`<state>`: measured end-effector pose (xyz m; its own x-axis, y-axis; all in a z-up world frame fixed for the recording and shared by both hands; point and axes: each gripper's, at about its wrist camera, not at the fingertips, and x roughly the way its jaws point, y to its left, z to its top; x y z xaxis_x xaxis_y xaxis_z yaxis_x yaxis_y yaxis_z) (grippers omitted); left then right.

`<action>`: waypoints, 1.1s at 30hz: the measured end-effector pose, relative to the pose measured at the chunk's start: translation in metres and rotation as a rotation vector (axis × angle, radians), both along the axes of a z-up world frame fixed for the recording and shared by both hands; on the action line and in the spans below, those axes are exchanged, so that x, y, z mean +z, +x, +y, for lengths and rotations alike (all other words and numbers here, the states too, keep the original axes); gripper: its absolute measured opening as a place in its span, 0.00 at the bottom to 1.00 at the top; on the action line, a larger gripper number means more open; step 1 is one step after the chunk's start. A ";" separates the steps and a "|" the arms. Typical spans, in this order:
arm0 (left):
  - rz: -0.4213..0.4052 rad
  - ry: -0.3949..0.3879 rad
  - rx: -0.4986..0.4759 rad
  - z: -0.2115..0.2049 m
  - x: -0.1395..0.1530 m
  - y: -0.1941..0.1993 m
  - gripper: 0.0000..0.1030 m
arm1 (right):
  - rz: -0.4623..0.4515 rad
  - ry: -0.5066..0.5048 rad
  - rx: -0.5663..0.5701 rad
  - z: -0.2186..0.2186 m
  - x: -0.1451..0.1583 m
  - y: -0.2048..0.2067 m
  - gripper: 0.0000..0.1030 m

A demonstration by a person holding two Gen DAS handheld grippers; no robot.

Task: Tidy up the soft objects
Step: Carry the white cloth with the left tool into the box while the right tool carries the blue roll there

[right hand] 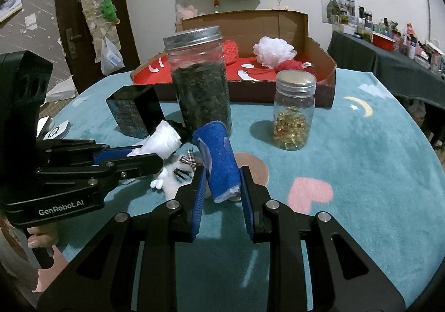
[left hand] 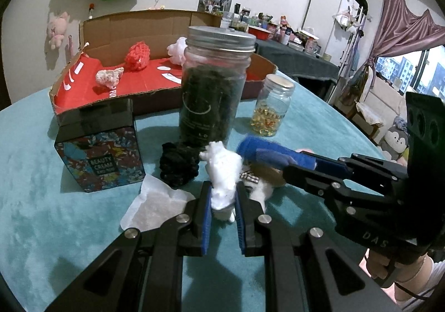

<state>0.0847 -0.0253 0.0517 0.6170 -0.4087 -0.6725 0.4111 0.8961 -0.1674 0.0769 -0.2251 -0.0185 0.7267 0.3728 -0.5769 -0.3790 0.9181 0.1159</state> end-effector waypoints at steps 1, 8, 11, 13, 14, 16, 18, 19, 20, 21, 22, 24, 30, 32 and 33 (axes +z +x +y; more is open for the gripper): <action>0.001 0.000 -0.001 0.000 0.000 0.000 0.16 | -0.001 -0.001 -0.002 0.000 0.000 0.000 0.23; 0.006 -0.001 0.009 0.016 0.003 -0.003 0.16 | 0.007 0.005 -0.017 -0.011 0.001 -0.001 0.23; 0.001 -0.001 0.024 0.026 0.006 -0.004 0.16 | 0.009 -0.003 -0.024 -0.016 0.000 -0.001 0.22; -0.002 0.003 0.033 0.033 0.006 -0.006 0.16 | 0.004 -0.005 -0.028 -0.019 0.000 -0.003 0.21; -0.001 0.003 0.038 0.035 0.007 -0.007 0.16 | 0.005 -0.006 -0.030 -0.020 -0.001 -0.003 0.21; 0.007 -0.005 0.043 0.041 0.007 -0.008 0.16 | 0.008 0.003 -0.032 -0.023 -0.001 -0.004 0.20; 0.005 -0.007 0.046 0.045 0.007 -0.008 0.16 | 0.012 0.008 -0.030 -0.025 -0.002 -0.003 0.19; 0.001 -0.005 0.047 0.046 0.007 -0.008 0.16 | 0.008 0.009 -0.033 -0.025 -0.001 -0.004 0.19; -0.001 -0.003 0.048 0.046 0.007 -0.010 0.16 | 0.002 0.008 -0.038 -0.025 -0.001 -0.004 0.19; -0.001 -0.001 0.052 0.048 0.007 -0.010 0.16 | -0.003 0.003 -0.037 -0.025 0.000 -0.005 0.18; 0.002 0.000 0.054 0.049 0.007 -0.010 0.16 | -0.007 0.002 -0.039 -0.025 0.000 -0.006 0.18; 0.008 -0.007 0.057 0.053 0.007 -0.010 0.16 | -0.012 0.004 -0.043 -0.026 0.001 -0.007 0.18; 0.031 0.001 0.112 0.073 0.001 -0.011 0.16 | -0.002 0.009 -0.069 -0.038 0.000 -0.008 0.18; 0.044 -0.001 0.135 0.083 -0.002 -0.010 0.16 | 0.001 0.012 -0.083 -0.044 0.000 -0.009 0.18; 0.049 0.002 0.147 0.087 -0.002 -0.010 0.16 | 0.004 0.012 -0.090 -0.047 0.000 -0.009 0.18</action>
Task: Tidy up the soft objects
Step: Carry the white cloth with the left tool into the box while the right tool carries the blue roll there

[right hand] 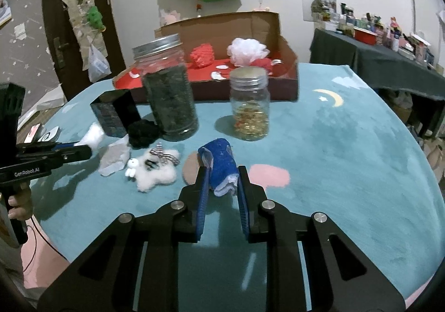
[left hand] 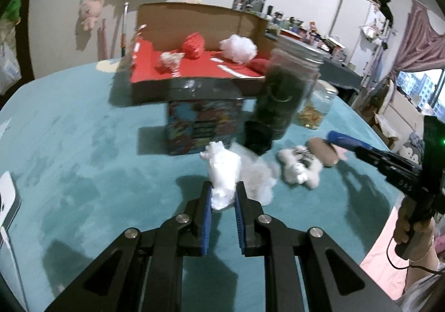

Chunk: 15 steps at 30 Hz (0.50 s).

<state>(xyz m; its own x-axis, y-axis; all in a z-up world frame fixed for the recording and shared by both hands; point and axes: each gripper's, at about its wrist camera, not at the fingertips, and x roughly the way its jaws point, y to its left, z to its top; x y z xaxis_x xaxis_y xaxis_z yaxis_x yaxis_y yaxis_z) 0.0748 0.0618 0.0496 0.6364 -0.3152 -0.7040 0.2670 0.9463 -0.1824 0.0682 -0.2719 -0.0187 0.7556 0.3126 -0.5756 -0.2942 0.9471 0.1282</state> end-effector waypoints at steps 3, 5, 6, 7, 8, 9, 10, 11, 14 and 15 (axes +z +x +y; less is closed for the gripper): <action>0.013 0.010 0.039 0.014 -0.002 0.004 0.16 | 0.011 0.005 -0.030 -0.013 -0.001 0.001 0.18; 0.024 0.003 0.051 0.023 -0.003 0.008 0.16 | 0.023 0.013 -0.054 -0.022 -0.001 0.004 0.18; 0.030 -0.002 0.058 0.029 -0.004 0.011 0.16 | 0.032 0.022 -0.062 -0.027 -0.001 0.006 0.18; 0.036 -0.002 0.059 0.033 -0.005 0.014 0.16 | 0.041 0.037 -0.068 -0.032 -0.001 0.008 0.18; 0.043 -0.002 0.060 0.036 -0.005 0.018 0.16 | 0.046 0.045 -0.072 -0.036 0.000 0.009 0.18; 0.045 -0.002 0.062 0.041 -0.006 0.023 0.16 | 0.050 0.048 -0.078 -0.040 0.000 0.011 0.18; 0.052 -0.004 0.065 0.046 -0.007 0.028 0.16 | 0.054 0.047 -0.085 -0.043 0.000 0.013 0.18; 0.059 -0.006 0.067 0.049 -0.008 0.032 0.16 | 0.056 0.046 -0.092 -0.047 0.000 0.015 0.18; 0.067 -0.018 0.065 0.061 -0.006 0.045 0.16 | 0.069 0.055 -0.102 -0.058 0.001 0.027 0.18; 0.065 -0.019 0.060 0.065 -0.005 0.049 0.16 | 0.069 0.059 -0.099 -0.062 0.003 0.032 0.18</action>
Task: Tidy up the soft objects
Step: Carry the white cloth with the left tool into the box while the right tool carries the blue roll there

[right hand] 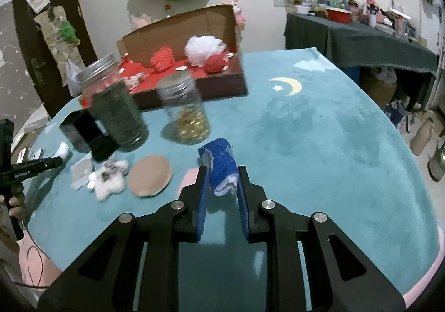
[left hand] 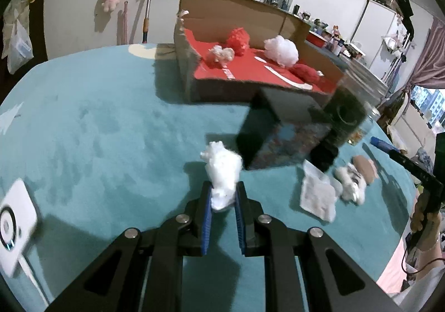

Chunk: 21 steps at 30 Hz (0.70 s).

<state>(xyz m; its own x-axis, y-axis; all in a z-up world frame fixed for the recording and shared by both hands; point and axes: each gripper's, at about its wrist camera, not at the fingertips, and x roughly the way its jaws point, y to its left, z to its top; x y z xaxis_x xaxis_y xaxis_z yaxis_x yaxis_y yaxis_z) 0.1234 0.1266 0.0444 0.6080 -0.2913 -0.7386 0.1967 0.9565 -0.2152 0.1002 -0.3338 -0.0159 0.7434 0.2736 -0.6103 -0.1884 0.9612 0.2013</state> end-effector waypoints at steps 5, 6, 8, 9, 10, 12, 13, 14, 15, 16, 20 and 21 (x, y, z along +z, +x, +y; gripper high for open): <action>-0.037 0.016 -0.047 0.006 0.008 0.018 0.16 | -0.029 0.005 0.019 -0.011 0.007 0.019 0.18; -0.043 0.019 -0.058 0.006 0.009 0.023 0.16 | -0.027 -0.005 0.029 -0.011 0.008 0.026 0.18; -0.045 0.018 -0.080 0.006 0.011 0.030 0.16 | -0.039 -0.017 0.044 -0.011 0.010 0.034 0.18; -0.049 0.018 -0.092 0.005 0.012 0.034 0.16 | -0.045 -0.025 0.058 -0.011 0.012 0.040 0.18; -0.051 0.020 -0.100 0.005 0.013 0.037 0.16 | -0.046 -0.033 0.064 -0.010 0.013 0.045 0.18; -0.056 0.027 -0.121 0.003 0.015 0.043 0.16 | -0.048 -0.038 0.088 -0.009 0.014 0.053 0.18; -0.060 0.029 -0.127 0.002 0.017 0.045 0.16 | -0.051 -0.048 0.094 -0.008 0.015 0.055 0.18; -0.062 0.029 -0.135 0.001 0.018 0.048 0.16 | -0.054 -0.057 0.101 -0.007 0.016 0.058 0.18; -0.063 0.022 -0.144 0.001 0.021 0.051 0.16 | -0.056 -0.059 0.114 -0.007 0.018 0.060 0.18; -0.064 0.019 -0.148 0.001 0.023 0.054 0.16 | -0.059 -0.059 0.119 -0.006 0.019 0.063 0.18; -0.090 0.022 -0.170 -0.003 0.036 0.064 0.16 | -0.074 -0.052 0.150 -0.004 0.028 0.071 0.18; -0.095 0.021 -0.177 -0.004 0.040 0.067 0.16 | -0.080 -0.050 0.156 -0.004 0.030 0.074 0.18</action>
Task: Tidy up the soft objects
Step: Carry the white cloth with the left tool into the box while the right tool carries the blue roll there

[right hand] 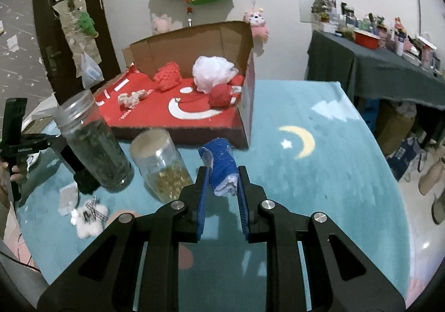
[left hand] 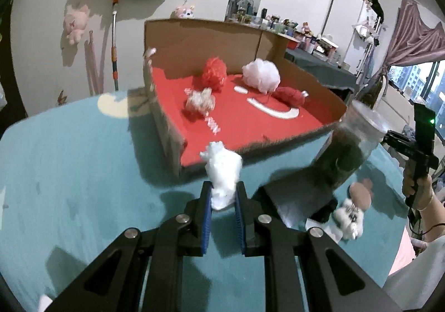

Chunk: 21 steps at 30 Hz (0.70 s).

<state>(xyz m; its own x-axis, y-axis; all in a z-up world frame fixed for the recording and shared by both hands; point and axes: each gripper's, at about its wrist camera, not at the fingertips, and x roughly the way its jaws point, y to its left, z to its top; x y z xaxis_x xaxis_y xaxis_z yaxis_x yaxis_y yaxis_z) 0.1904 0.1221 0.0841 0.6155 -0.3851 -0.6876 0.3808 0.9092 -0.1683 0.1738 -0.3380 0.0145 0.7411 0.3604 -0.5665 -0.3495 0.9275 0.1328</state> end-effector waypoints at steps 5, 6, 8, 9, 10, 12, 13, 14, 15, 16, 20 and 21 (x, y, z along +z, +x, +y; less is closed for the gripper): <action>-0.005 -0.006 -0.024 -0.013 0.016 0.018 0.16 | -0.019 0.010 0.026 0.003 0.013 0.016 0.18; 0.002 0.000 -0.025 -0.017 0.018 0.024 0.16 | -0.021 0.011 0.037 0.005 0.017 0.021 0.18; 0.022 0.021 -0.017 -0.024 0.021 0.035 0.16 | -0.023 0.006 0.055 0.011 0.023 0.030 0.18; 0.034 0.034 -0.011 -0.028 0.021 0.041 0.16 | -0.020 -0.004 0.067 0.016 0.026 0.037 0.18; 0.042 0.043 -0.012 -0.032 0.021 0.046 0.16 | -0.018 -0.017 0.072 0.021 0.028 0.044 0.18; 0.057 0.063 -0.011 -0.040 0.020 0.056 0.16 | 0.000 -0.042 0.085 0.031 0.029 0.057 0.18; 0.063 0.075 -0.008 -0.043 0.019 0.061 0.16 | 0.008 -0.057 0.091 0.036 0.029 0.064 0.18; 0.071 0.092 -0.002 -0.046 0.018 0.066 0.16 | 0.017 -0.075 0.096 0.041 0.029 0.070 0.18; 0.087 0.110 0.009 -0.049 0.015 0.073 0.16 | 0.029 -0.107 0.102 0.048 0.027 0.078 0.18; 0.106 0.119 0.013 -0.050 0.012 0.078 0.16 | 0.040 -0.132 0.104 0.054 0.026 0.084 0.18; 0.189 0.148 0.035 -0.055 -0.002 0.099 0.16 | 0.104 -0.221 0.115 0.075 0.017 0.106 0.18; 0.203 0.155 0.037 -0.055 -0.006 0.103 0.16 | 0.124 -0.248 0.121 0.081 0.014 0.112 0.18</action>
<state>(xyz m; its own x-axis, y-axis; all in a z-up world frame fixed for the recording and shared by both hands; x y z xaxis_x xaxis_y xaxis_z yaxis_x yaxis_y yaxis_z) 0.2935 0.0669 0.0785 0.4710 -0.2457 -0.8472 0.3197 0.9427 -0.0957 0.2860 -0.2572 0.0283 0.6207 0.2812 -0.7319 -0.4544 0.8897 -0.0435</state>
